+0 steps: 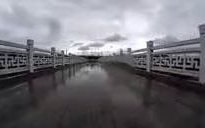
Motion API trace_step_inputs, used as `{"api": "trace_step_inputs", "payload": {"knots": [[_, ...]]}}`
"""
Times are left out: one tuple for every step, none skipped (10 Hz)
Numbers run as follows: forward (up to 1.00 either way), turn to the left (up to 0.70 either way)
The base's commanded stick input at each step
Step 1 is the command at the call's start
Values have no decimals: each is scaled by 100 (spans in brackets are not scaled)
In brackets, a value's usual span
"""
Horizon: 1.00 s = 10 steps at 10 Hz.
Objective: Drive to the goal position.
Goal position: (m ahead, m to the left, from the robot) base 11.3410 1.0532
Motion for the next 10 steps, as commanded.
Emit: {"api": "trace_step_inputs", "payload": {"knots": [[45, 0], [45, 0], [45, 0], [45, 0], [45, 0], [45, 0], [45, 0], [45, 0], [45, 0], [64, 0]]}}
